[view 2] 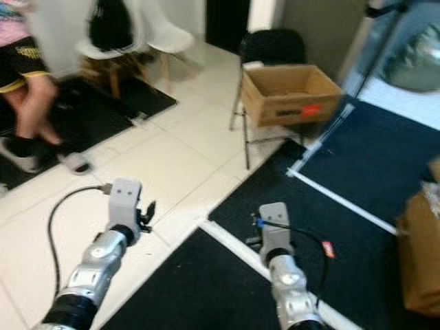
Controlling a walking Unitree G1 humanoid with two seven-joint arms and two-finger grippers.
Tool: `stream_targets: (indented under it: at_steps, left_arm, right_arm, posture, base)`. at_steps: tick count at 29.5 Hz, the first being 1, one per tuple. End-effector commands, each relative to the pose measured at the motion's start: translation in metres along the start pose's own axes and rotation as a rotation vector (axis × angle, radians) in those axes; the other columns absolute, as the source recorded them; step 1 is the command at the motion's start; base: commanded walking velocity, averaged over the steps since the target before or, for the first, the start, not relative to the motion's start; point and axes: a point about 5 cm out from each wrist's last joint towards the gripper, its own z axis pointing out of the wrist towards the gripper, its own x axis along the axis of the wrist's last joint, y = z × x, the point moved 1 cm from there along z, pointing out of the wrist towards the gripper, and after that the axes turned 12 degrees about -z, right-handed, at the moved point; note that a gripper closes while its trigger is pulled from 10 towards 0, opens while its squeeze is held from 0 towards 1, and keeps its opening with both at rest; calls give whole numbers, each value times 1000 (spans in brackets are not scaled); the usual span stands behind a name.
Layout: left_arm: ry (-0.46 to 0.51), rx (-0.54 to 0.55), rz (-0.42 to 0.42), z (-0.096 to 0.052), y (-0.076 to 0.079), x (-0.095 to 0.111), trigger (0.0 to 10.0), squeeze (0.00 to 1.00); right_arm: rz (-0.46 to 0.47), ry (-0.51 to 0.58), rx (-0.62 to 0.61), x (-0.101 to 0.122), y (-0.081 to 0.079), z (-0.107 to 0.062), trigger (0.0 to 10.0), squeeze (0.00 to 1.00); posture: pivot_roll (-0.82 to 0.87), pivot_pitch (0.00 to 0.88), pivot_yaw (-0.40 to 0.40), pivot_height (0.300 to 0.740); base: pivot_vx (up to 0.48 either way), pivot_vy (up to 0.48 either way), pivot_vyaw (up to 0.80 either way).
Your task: Picking trash to rubbish bin
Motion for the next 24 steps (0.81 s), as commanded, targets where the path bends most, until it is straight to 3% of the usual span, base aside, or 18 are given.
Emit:
stream_targets:
  at_steps: [1, 17, 24]
  left_arm:
    - [-22, 0, 11, -2, -1, -6, 10000, 0]
    - [-20, 3, 13, -2, -3, -5, 10000, 0]
    - [-16, 1, 9, -2, -3, -4, 10000, 0]
  right_arm:
    - [5, -25, -10, -7, 4, -2, 10000, 0]
    - [22, -35, -13, -9, 4, -1, 10000, 0]
    - [-9, -41, -1, -10, 2, -1, 10000, 0]
  posture:
    - [-21, 102, 35, 740]
    - [-15, 102, 35, 740]
    - [-15, 102, 35, 740]
  base:
    - [412, 0, -800]
    - [412, 0, -800]
    - [408, 0, -152]
